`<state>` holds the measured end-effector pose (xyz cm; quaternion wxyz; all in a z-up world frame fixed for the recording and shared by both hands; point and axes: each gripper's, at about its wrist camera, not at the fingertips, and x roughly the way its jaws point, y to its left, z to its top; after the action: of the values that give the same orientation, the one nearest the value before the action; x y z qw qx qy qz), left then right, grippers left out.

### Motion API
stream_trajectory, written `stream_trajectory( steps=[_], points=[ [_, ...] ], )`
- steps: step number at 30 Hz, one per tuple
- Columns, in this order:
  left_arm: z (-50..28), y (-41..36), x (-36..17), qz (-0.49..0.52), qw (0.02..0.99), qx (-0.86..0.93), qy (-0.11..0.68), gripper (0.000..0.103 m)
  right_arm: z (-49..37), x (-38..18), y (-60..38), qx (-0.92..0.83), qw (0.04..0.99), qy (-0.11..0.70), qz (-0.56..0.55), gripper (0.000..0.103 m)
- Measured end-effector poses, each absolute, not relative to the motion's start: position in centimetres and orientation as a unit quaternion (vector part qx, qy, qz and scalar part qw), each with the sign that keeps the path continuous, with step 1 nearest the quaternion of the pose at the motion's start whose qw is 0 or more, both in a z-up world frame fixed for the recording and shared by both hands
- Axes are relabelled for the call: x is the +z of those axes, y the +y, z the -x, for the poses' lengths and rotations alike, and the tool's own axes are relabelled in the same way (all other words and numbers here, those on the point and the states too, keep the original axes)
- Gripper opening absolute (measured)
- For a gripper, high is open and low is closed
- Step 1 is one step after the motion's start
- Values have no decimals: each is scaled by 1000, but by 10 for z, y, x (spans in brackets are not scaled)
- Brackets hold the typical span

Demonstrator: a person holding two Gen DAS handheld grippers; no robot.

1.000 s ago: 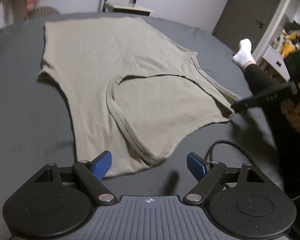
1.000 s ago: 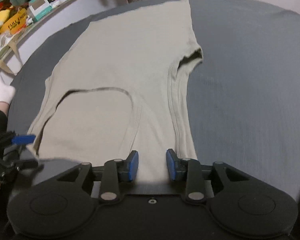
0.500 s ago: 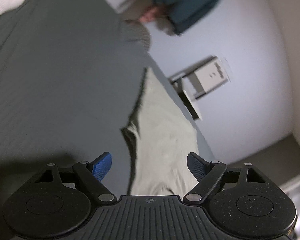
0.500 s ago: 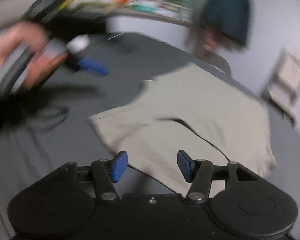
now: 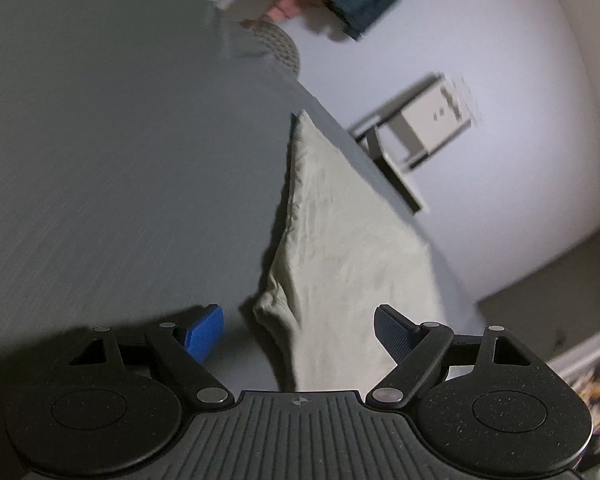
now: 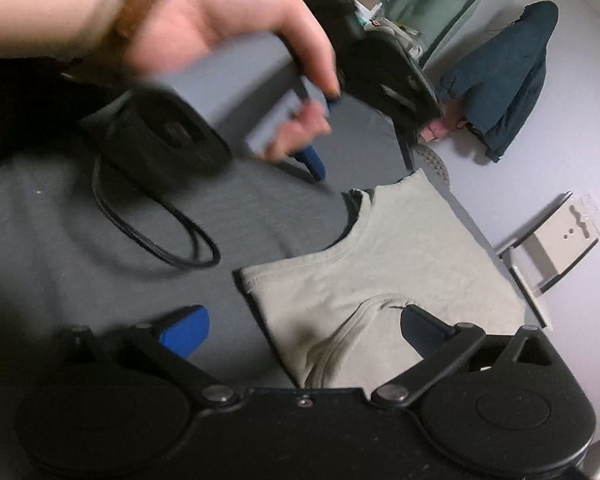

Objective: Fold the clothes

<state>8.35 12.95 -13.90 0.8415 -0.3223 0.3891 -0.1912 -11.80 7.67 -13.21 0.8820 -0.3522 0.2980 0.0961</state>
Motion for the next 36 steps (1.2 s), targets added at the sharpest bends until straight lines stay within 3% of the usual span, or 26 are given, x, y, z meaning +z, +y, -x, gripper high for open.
stream_trajectory(
  steps=[13,14,17,20,26,30,32,34,36],
  points=[
    [-96,125,-138,365,817,-211,392,82,114,-150,97,74,861,255,434,103],
    [-97,121,-138,362,818,-210,394,79,113,-151,99,68,857,251,446,103],
    [-96,119,-141,366,813,-202,406,49,106,-154,102,58,850,249,460,103],
    [-95,121,-147,379,810,-195,403,39,101,-156,103,57,850,251,460,102],
    [-93,126,-155,386,812,-176,401,11,96,-159,113,57,853,251,454,84],
    [-93,127,-160,406,807,-171,394,9,101,-159,120,47,855,248,452,72],
    [-93,125,-160,408,809,-167,388,9,101,-161,123,41,855,250,453,61],
    [-91,125,-161,409,812,-163,384,9,99,-164,124,37,856,254,449,41],
    [-88,124,-158,407,817,-157,378,9,97,-166,123,35,859,257,442,33]
  ],
)
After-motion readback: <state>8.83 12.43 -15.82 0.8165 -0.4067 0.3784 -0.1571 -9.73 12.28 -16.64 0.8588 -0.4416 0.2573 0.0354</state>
